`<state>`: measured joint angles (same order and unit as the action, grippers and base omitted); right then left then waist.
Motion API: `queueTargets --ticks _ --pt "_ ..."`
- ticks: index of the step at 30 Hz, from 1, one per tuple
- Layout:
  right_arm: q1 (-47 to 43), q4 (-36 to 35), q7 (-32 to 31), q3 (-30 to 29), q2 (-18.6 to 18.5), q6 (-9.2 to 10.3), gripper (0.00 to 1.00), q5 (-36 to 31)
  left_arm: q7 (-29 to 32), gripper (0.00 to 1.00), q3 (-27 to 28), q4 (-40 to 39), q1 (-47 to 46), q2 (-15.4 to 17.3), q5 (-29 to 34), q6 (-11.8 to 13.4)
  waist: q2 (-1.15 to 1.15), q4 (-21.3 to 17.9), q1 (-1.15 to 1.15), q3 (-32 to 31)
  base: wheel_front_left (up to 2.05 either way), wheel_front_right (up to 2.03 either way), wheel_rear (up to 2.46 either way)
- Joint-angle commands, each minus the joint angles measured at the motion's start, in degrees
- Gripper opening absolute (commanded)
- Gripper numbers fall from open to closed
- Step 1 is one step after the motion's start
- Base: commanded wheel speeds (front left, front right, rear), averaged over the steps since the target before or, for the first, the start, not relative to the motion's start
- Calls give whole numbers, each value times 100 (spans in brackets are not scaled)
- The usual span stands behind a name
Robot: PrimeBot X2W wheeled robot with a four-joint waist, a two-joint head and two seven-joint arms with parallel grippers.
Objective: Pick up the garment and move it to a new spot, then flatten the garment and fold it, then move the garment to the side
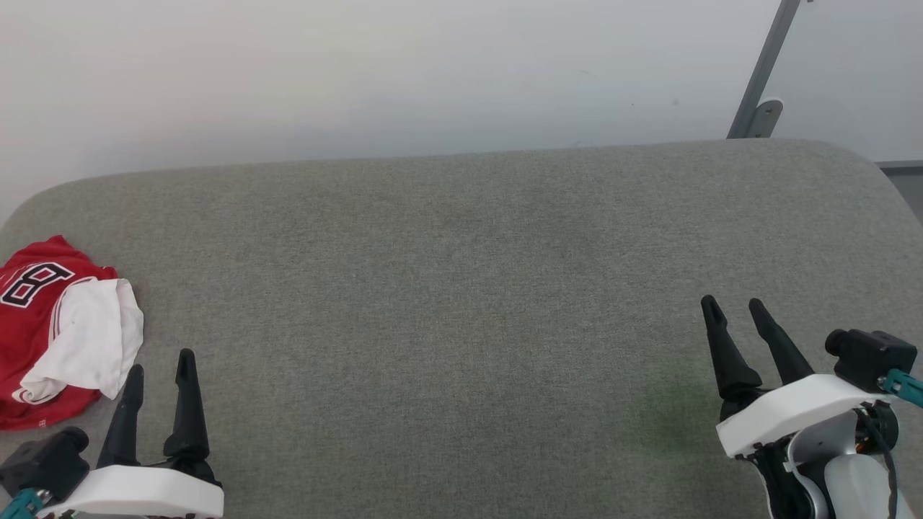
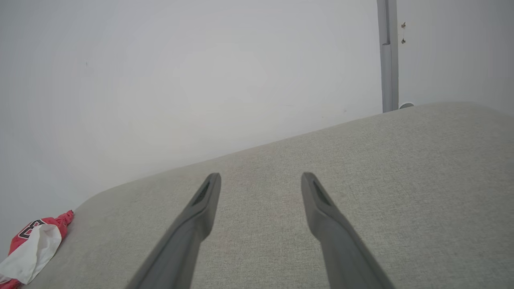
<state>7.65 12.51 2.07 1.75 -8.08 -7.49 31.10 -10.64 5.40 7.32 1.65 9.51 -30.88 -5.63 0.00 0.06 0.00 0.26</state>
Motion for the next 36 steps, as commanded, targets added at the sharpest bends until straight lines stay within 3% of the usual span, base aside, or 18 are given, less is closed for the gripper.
queueTargets --ticks 1,36 --pt "91 -78 52 13 -38 0 100 -115 -44 100 15 -47 24 54 127 -32 0 0 0 1 0 0 0" --pt "100 -223 249 108 -112 1 100 -1605 -440 100 7 -164 124 192 1579 -139 0 1 0 40 0 0 0"
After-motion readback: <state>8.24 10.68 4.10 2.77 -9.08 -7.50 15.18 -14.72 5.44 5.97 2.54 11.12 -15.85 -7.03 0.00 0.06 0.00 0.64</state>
